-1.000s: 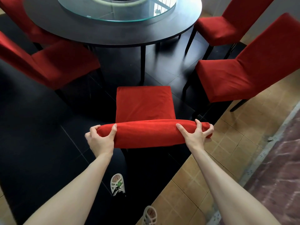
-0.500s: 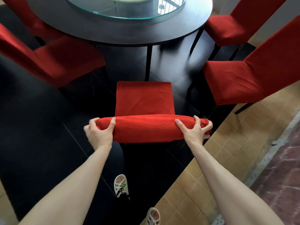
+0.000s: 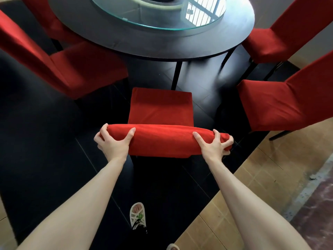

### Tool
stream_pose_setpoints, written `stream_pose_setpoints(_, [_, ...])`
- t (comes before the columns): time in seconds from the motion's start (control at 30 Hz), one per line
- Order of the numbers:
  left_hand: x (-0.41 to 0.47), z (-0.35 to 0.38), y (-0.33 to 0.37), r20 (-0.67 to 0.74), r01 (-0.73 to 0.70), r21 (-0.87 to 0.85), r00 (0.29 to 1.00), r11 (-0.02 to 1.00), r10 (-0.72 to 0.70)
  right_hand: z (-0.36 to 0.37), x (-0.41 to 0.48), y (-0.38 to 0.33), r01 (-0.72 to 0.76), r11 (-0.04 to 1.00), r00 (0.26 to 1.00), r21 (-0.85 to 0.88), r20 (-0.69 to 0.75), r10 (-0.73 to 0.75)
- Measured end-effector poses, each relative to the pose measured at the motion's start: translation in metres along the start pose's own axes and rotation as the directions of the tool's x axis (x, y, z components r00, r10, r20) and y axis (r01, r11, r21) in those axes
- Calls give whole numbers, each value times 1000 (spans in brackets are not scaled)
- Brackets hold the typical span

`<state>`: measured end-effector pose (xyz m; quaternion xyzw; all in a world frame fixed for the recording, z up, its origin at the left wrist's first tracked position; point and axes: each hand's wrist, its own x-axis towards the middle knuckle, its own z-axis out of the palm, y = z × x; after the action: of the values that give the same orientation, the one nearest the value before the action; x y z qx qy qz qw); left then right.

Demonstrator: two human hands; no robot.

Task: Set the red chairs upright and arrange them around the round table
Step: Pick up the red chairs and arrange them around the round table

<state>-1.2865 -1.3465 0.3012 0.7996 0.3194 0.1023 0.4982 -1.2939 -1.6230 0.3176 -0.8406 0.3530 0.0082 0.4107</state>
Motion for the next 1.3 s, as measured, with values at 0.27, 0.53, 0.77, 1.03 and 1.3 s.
stream_pose_setpoints(0.27, [48, 3, 8, -1, 17, -16, 1000, 1000, -17, 30, 9, -33, -15, 1000, 1000, 17, 3, 14])
stream_pose_setpoints(0.53, [108, 1, 14, 37, 8, 33, 999, 999, -9, 67, 19, -71, -37, 999, 999, 32, -15, 38])
stream_pose_setpoints(0.77, [132, 9, 21, 15, 10, 23, 1000, 1000, -11, 81, 29, -86, -43, 999, 998, 30, -33, 44])
stream_pose_setpoints(1.03, [172, 11, 29, 44, 28, 50, 999, 998, -30, 102, 41, -111, -57, 998, 998, 23, -34, 58])
stream_pose_setpoints(1.3, [201, 22, 38, 30, 23, 45, 999, 999, -25, 115, 61, -134, -61, 998, 997, 10, -48, 61])
